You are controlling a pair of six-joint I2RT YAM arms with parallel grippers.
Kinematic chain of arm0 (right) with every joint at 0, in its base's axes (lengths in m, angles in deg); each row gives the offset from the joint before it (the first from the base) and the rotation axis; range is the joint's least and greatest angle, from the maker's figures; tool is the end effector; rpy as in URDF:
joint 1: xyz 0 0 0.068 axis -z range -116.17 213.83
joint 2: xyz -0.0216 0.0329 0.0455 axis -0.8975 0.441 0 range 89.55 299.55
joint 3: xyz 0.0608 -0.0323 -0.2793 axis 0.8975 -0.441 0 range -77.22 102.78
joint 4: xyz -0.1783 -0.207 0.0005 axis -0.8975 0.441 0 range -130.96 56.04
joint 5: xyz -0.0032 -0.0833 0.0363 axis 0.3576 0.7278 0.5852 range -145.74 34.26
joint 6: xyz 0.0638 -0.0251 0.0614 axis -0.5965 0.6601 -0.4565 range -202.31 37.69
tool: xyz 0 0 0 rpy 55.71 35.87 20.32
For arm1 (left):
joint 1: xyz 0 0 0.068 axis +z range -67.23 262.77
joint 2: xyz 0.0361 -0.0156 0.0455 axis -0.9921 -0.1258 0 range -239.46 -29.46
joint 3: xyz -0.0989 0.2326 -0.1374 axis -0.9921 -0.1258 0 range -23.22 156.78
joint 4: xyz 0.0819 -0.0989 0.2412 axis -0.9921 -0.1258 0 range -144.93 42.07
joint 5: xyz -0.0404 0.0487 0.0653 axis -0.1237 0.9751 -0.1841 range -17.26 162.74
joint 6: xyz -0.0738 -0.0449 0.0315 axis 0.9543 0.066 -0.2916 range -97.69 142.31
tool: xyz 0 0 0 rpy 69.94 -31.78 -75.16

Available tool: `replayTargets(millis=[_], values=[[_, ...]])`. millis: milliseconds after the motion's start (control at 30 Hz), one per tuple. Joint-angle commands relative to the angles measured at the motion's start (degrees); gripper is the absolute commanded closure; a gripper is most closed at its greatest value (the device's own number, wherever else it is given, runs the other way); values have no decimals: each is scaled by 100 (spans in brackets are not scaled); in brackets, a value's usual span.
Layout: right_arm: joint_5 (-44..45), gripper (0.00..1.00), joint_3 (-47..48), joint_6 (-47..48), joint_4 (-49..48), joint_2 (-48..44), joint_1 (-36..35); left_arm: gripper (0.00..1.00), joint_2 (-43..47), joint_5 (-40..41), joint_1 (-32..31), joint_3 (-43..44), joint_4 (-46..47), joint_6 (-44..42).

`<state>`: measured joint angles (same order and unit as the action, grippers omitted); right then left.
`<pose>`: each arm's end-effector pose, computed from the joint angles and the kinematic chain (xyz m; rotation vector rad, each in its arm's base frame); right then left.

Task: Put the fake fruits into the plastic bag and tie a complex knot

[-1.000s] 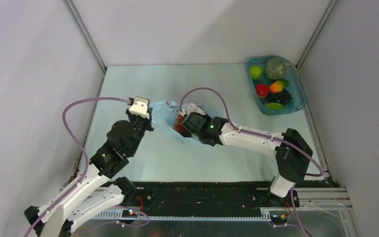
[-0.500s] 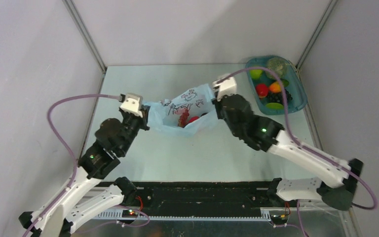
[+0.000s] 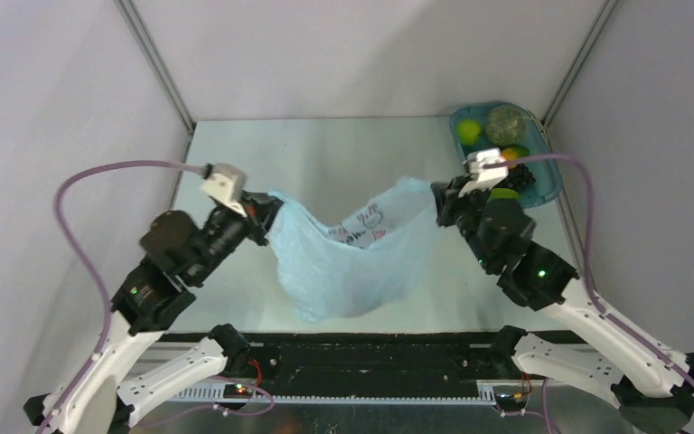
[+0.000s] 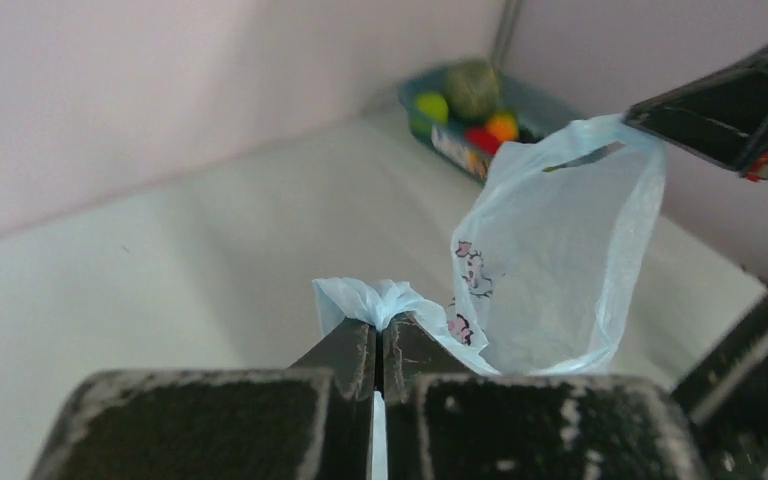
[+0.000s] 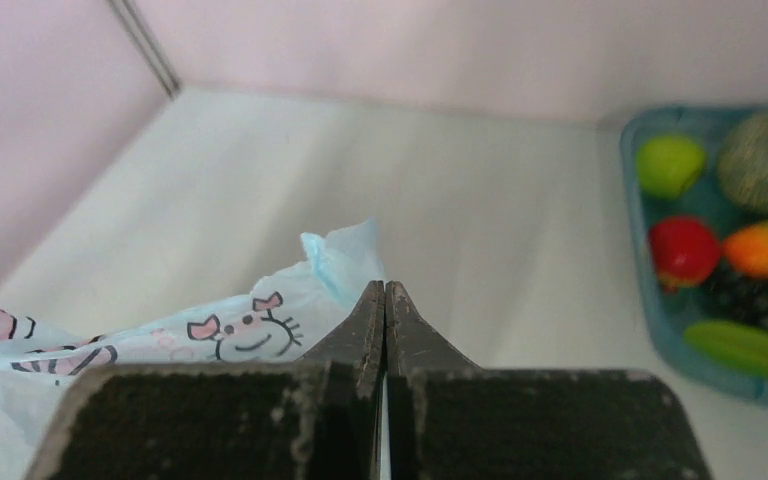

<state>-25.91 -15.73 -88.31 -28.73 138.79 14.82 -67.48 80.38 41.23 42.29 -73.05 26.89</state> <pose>0.1769 0.1407 0.4385 -0.1814 1.5704 0.3448 0.1243 -0.0957 0.4641 0.3893 1.5047 -0.5378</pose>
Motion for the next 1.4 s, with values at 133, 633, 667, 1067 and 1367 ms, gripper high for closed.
replayTargets(millis=[133, 633, 667, 1067, 1367], values=[[-774, 97, -1223, -877, -84, -548, 15, 100, -85, -685, 18, -556, -404, 663], [-2251, 1, 108, 869, 1490, -351, -84, 100, 10, -556, 65, -853, 322, -446], [-2195, 2, 297, 1001, 1645, -124, -155, 100, 12, -587, 89, -873, 336, -448], [-686, 6, 662, 1500, 2952, 962, -1142, 100, 58, -714, 133, -1071, 415, -353], [990, 34, 700, 1378, 2850, 1397, -1414, 100, 36, -720, 157, -964, 382, -331]])
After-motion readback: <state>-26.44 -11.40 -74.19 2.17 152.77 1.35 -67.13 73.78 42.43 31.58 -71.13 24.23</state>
